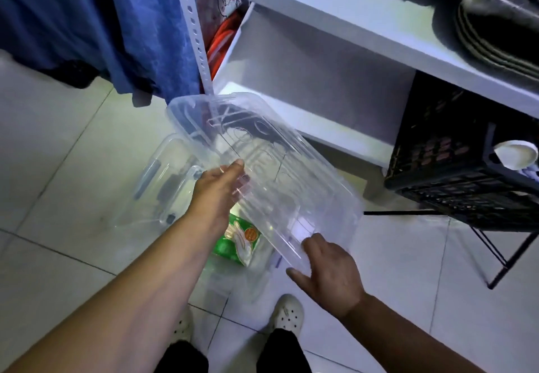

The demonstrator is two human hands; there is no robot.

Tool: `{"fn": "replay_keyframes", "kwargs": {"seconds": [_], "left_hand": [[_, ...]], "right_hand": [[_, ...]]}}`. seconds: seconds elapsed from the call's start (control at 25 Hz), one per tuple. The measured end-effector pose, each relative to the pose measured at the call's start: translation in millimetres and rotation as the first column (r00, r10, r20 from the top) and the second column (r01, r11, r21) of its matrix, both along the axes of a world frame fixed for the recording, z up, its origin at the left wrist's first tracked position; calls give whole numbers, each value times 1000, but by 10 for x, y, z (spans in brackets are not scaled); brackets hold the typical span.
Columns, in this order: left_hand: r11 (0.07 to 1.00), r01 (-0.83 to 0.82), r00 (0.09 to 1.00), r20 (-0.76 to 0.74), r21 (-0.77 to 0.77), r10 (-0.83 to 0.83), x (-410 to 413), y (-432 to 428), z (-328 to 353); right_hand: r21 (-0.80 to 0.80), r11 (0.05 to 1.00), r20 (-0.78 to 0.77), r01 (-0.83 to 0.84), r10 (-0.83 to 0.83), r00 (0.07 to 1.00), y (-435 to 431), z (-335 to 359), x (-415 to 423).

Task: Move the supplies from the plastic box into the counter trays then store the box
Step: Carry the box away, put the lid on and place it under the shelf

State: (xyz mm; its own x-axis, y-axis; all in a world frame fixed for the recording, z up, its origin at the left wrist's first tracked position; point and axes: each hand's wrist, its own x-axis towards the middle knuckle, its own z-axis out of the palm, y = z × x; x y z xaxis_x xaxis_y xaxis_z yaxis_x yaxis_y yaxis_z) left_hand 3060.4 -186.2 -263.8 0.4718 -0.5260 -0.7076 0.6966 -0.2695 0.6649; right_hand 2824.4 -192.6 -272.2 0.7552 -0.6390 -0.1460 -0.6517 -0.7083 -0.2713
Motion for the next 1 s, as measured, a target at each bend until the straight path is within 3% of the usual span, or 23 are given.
{"fn": "replay_keyframes", "kwargs": {"seconds": [0.28,0.52,0.6,0.72,0.84,0.92,1.0], "left_hand": [[975,-122,988,-76,183,138,513,1186,-680],[886,-81,996,3,456,89,804,1802,-1380],[814,-86,996,79,575,49,829,1910,-1572],[771,-71,995,104,633,7,814,2017,-1845],[754,-47,995,101,656,-25,738,2067,-2081],[735,-65,991,128,675,-30,689,2091,-2206],[717,-76,982,177,693,-67,652,2114,-2293]], "right_hand": [[-94,960,16,-262,265,964,455,-636,419],[40,933,-36,-357,358,933,1004,-1328,795],[62,965,-10,-256,257,966,1090,-1499,733],[98,977,-40,187,-184,982,1107,-1704,572],[147,794,-121,589,-577,808,1048,-1881,407],[200,706,-139,679,-666,733,1036,-1965,375],[254,686,-120,682,-677,726,1040,-2044,368]]}}
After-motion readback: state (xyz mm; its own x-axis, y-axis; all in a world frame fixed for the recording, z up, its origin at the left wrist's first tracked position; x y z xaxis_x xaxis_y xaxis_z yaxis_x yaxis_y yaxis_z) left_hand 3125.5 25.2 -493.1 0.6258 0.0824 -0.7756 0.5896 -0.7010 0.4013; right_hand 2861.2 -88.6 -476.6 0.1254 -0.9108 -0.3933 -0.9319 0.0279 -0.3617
